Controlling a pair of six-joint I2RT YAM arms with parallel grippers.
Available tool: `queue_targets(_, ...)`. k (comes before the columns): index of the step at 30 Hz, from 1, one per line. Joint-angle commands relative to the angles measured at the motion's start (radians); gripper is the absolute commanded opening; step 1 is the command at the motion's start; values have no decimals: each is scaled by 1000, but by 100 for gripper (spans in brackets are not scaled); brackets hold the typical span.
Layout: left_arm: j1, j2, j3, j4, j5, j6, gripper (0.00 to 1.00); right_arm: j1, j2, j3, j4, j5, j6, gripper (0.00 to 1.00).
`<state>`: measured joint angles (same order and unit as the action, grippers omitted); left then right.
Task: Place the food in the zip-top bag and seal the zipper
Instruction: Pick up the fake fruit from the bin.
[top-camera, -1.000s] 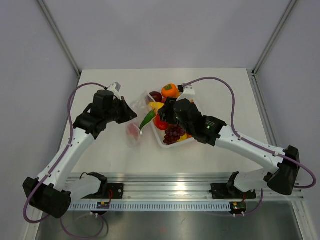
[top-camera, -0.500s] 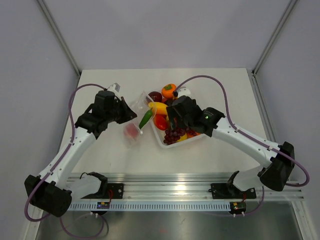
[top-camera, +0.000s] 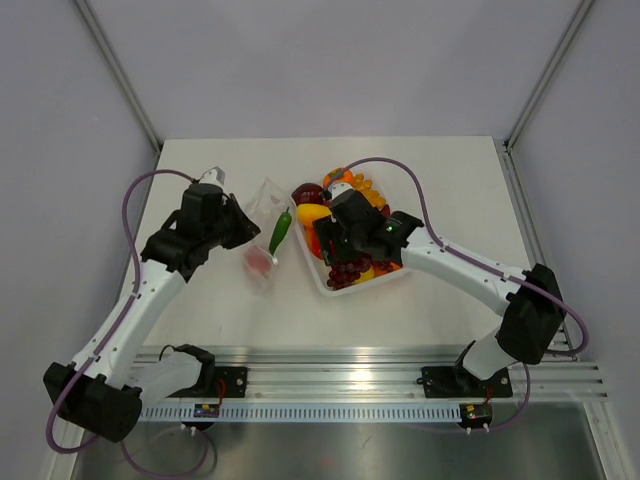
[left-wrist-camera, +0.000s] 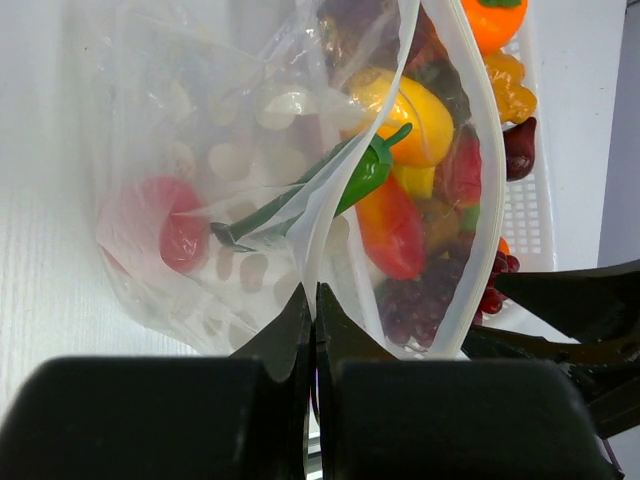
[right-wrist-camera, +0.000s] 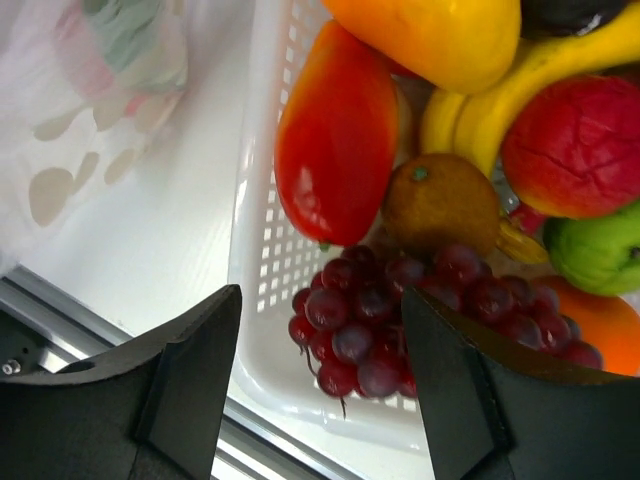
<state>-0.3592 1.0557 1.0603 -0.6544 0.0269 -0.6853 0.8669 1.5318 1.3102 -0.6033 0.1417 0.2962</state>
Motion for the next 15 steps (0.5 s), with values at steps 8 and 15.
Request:
queue_targets(8, 58, 4, -19, 67, 123, 3, 0, -45, 126, 109, 102, -163, 90, 79)
queue_targets(15, 68, -43, -5, 55, 136, 7, 0, -52, 168, 104, 119, -148, 90, 80)
